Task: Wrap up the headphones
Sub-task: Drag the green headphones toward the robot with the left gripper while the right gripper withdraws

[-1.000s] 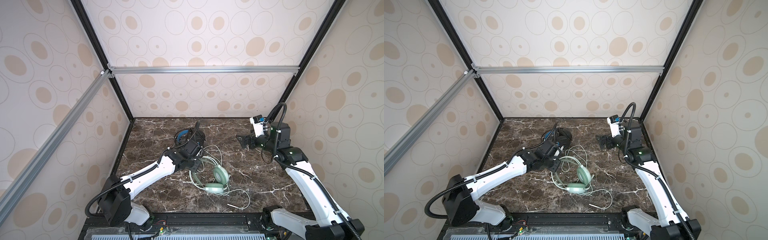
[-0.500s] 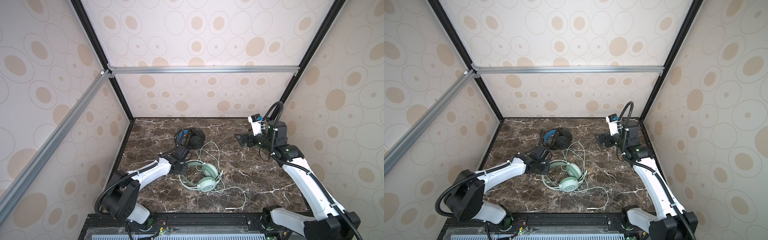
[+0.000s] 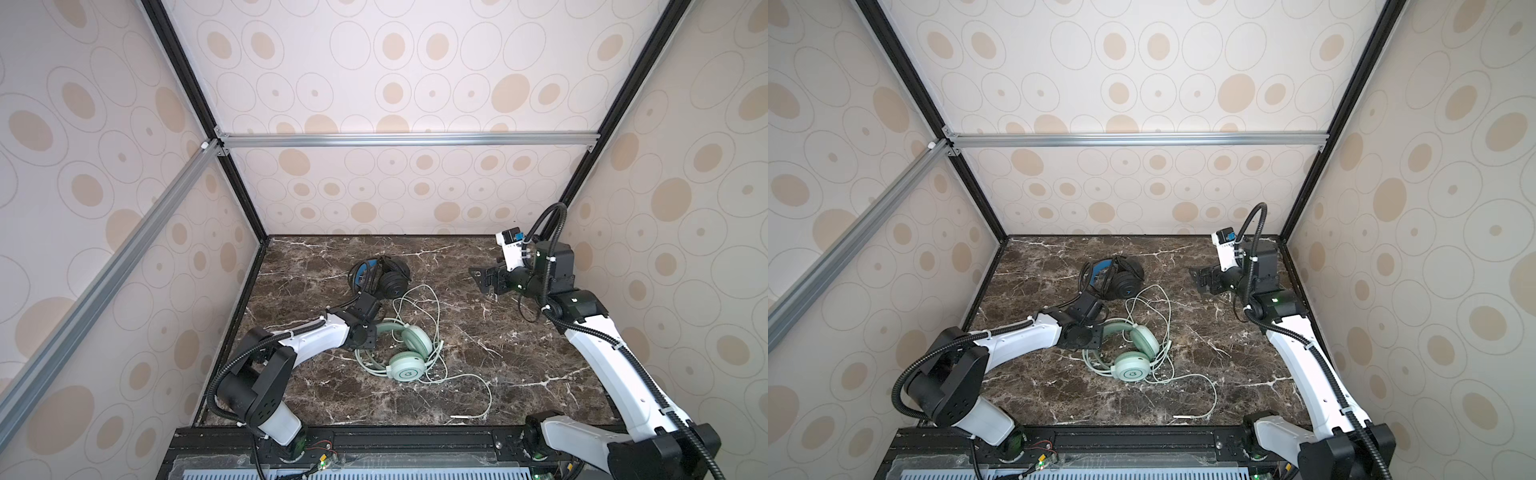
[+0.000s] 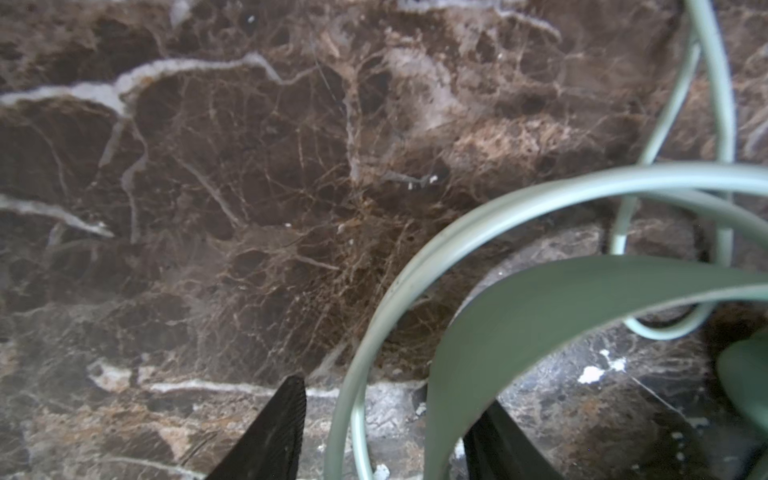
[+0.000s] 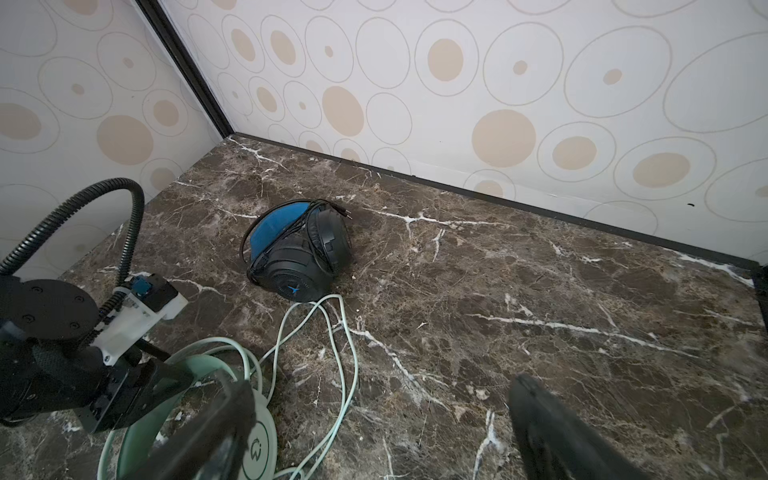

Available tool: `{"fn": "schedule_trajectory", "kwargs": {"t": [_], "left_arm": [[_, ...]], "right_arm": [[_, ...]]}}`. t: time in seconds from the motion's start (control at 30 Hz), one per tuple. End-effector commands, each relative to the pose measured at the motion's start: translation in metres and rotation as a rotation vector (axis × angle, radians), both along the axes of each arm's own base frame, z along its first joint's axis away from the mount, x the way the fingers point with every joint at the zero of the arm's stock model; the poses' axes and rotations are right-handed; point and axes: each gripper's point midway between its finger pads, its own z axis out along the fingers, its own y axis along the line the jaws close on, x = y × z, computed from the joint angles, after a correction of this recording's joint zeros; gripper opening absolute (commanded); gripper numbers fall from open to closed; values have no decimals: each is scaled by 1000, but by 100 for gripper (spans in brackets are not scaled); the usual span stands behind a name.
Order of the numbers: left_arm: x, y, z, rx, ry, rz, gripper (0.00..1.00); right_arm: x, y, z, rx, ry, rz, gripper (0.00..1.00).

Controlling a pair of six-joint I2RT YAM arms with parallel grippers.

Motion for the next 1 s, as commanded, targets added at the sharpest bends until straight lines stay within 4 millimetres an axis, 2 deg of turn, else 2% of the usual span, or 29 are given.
{"fn": "schedule_trajectory", "kwargs": {"t": [0.0,0.17,0.37,0.5,0.53,0.67,0.8,0.87,0.97], "left_arm": [[-10,9,4,0,28,59,61],[-22,11,-7,-23,53,83,63],[-12,2,-19,-12,61,61,63],[-5,-4,-27,7,82,41,56],[-4,-5,-28,11,84,40,53],[-3,-4,-29,21,79,39,27],[0,-3,-23,31,59,29,7],[3,-5,-16,28,42,19,0],[8,-7,-5,27,18,0,0]], "right_arm": [[4,0,-3,2,-6,3,97],[6,1,-7,6,-1,4,97],[9,5,-8,9,-3,14,97],[7,3,-8,0,-4,12,97],[7,3,-9,-5,-4,11,97],[2,1,-11,-17,0,10,97],[-2,0,-16,-19,10,9,97],[-2,2,-19,-16,22,13,97],[1,3,-15,-16,15,15,97]]}}
